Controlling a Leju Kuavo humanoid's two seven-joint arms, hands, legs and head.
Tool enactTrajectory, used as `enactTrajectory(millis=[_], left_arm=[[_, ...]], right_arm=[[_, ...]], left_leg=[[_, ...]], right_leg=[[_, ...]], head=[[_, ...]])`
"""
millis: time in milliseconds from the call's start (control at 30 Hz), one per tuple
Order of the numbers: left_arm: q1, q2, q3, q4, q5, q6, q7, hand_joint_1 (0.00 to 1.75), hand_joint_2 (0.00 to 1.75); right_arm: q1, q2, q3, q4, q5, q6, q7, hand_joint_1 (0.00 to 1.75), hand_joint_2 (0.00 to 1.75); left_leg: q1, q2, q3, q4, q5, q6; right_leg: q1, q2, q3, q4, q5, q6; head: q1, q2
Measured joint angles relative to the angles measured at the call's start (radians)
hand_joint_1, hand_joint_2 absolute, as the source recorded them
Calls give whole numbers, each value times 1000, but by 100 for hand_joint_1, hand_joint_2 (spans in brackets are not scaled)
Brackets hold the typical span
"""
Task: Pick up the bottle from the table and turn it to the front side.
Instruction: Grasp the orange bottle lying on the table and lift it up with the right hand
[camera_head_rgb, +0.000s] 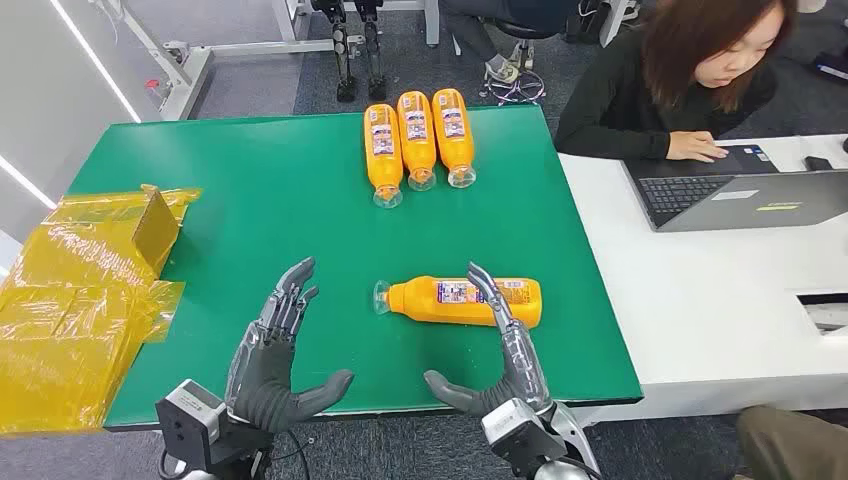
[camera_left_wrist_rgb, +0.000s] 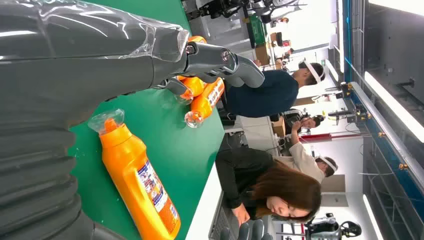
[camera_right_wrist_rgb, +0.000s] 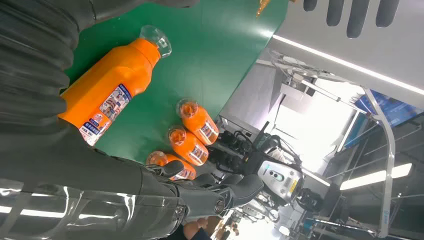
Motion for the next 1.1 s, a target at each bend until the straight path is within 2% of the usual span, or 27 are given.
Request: enactTrajectory(millis=[1100], left_arm=[[0, 0, 0, 0, 2, 2, 0, 0, 175]], right_arm=[[-10, 0, 0, 0, -3, 1, 0, 0, 175]], left_leg=[[0, 0, 0, 0, 0, 0]], right_leg=[[0, 0, 0, 0, 0, 0]], head=[[0, 0]])
